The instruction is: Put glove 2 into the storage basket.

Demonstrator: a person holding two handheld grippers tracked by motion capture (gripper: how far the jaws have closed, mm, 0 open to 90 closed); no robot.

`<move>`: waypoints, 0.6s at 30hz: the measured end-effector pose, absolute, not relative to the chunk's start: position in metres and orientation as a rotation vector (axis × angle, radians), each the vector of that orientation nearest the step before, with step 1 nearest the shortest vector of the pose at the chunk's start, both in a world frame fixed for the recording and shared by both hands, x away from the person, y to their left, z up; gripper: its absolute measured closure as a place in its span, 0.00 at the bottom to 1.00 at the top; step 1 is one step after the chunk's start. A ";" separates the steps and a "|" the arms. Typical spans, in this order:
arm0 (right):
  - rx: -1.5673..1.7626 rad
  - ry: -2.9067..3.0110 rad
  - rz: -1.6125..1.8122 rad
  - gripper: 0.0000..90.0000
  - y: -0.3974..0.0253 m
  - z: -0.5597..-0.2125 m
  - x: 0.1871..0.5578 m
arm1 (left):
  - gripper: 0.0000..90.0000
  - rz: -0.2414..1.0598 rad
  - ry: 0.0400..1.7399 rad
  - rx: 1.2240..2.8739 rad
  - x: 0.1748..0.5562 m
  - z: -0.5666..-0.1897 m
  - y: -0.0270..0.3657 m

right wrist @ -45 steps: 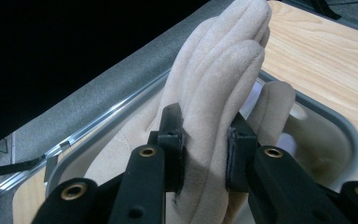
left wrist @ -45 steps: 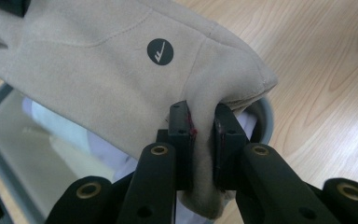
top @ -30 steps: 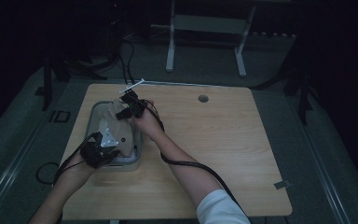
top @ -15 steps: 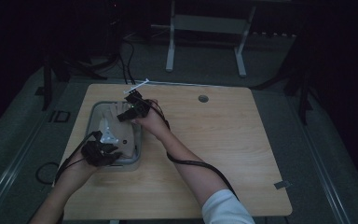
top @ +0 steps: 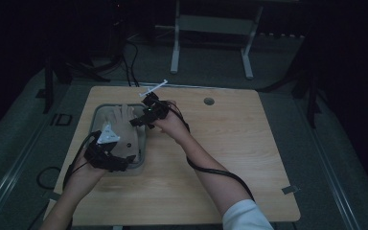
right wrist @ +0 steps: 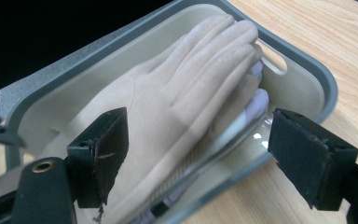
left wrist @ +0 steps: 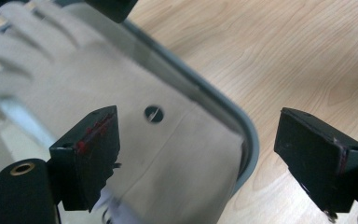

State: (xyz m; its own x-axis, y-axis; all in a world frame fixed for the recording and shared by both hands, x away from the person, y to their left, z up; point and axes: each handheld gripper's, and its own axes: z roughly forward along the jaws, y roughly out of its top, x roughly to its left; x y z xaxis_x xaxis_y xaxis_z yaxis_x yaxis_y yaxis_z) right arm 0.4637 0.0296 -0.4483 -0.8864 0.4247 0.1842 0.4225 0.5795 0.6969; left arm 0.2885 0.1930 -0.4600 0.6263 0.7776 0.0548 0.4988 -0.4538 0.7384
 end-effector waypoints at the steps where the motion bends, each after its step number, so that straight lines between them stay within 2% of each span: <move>1: 0.743 2.784 1.219 0.21 0.026 -0.448 0.463 | 0.16 0.526 0.989 2.150 0.289 -0.460 0.190; 18: 0.667 2.780 1.162 0.19 -0.021 -0.458 0.449 | 0.16 0.422 0.899 2.179 0.298 -0.474 0.147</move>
